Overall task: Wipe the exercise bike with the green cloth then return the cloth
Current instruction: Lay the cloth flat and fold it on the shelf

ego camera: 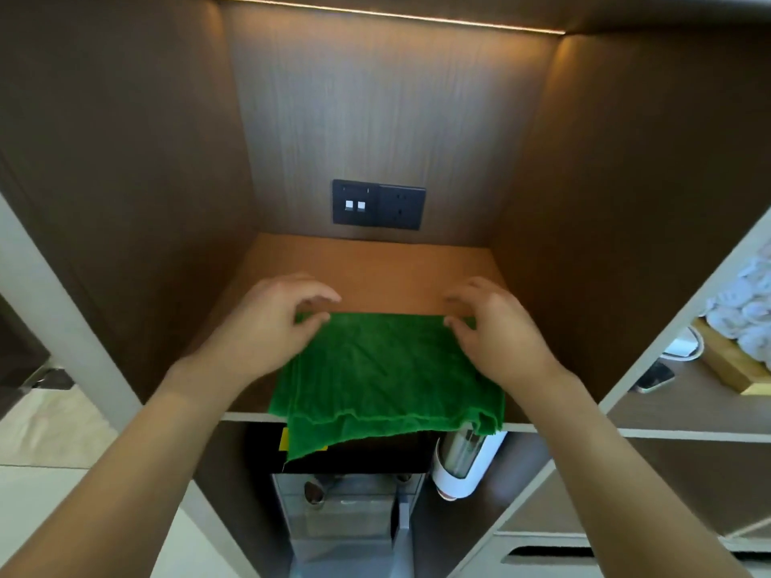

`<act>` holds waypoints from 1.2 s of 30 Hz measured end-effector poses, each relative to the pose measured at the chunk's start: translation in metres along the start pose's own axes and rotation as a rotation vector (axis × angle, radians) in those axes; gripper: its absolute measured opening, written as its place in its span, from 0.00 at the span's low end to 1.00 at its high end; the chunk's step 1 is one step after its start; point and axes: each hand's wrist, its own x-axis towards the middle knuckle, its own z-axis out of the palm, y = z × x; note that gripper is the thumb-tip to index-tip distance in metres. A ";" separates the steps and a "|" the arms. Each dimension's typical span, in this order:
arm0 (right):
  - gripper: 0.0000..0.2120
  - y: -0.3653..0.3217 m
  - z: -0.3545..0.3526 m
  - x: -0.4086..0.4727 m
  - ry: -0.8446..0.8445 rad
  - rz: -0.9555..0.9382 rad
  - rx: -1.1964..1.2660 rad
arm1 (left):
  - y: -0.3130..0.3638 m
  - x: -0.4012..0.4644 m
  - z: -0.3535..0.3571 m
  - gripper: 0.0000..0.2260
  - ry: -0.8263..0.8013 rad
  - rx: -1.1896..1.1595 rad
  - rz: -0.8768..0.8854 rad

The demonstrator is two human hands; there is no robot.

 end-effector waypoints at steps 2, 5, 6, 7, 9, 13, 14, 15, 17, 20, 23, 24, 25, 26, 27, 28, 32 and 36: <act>0.13 -0.012 0.014 -0.016 -0.019 -0.011 0.050 | 0.012 -0.010 0.019 0.11 -0.108 -0.072 0.068; 0.16 -0.026 0.034 -0.036 -0.095 -0.042 -0.035 | 0.014 -0.017 0.037 0.11 -0.203 -0.078 0.054; 0.18 -0.025 0.038 -0.038 -0.123 -0.050 -0.069 | 0.013 -0.019 0.037 0.12 -0.203 -0.067 0.028; 0.20 -0.023 0.039 -0.037 -0.146 -0.060 -0.088 | 0.011 -0.022 0.035 0.13 -0.200 -0.053 0.013; 0.21 -0.015 0.037 -0.027 -0.200 -0.110 -0.090 | 0.012 -0.030 0.027 0.13 -0.197 -0.017 0.007; 0.21 -0.009 0.027 0.002 -0.309 -0.180 -0.052 | 0.027 -0.040 0.002 0.06 -0.231 0.011 -0.045; 0.22 -0.008 0.024 0.008 -0.292 -0.196 -0.080 | 0.032 -0.038 -0.002 0.07 -0.236 0.036 -0.049; 0.22 -0.007 0.021 0.010 -0.246 -0.211 -0.115 | 0.036 -0.036 -0.003 0.08 -0.227 0.063 -0.036; 0.20 -0.009 0.016 0.008 -0.105 -0.223 -0.149 | 0.039 -0.029 0.002 0.07 -0.195 0.077 0.022; 0.14 -0.017 0.016 -0.008 -0.057 -0.219 -0.087 | 0.037 -0.019 0.022 0.10 -0.201 0.052 0.065; 0.13 -0.019 0.020 -0.024 -0.133 -0.200 0.006 | 0.036 -0.016 0.040 0.16 -0.287 0.021 0.040; 0.14 -0.017 0.021 -0.029 -0.145 -0.185 0.012 | 0.035 -0.016 0.044 0.17 -0.318 0.017 0.036; 0.15 -0.014 0.021 -0.033 -0.149 -0.166 0.013 | 0.035 -0.018 0.046 0.17 -0.334 0.020 0.039; 0.16 -0.011 0.021 -0.038 -0.151 -0.151 0.020 | 0.034 -0.021 0.045 0.17 -0.331 0.024 0.044; 0.17 -0.008 0.020 -0.043 -0.156 -0.150 0.031 | 0.033 -0.024 0.043 0.16 -0.314 0.025 0.049; 0.19 -0.004 0.020 -0.048 -0.158 -0.162 0.044 | 0.034 -0.028 0.040 0.16 -0.294 0.016 0.051; 0.20 0.006 0.019 -0.061 -0.084 -0.192 0.136 | 0.048 -0.036 0.038 0.16 -0.251 0.011 0.064; 0.17 0.010 0.021 -0.076 -0.078 -0.225 0.176 | 0.059 -0.045 0.045 0.19 -0.272 0.085 0.042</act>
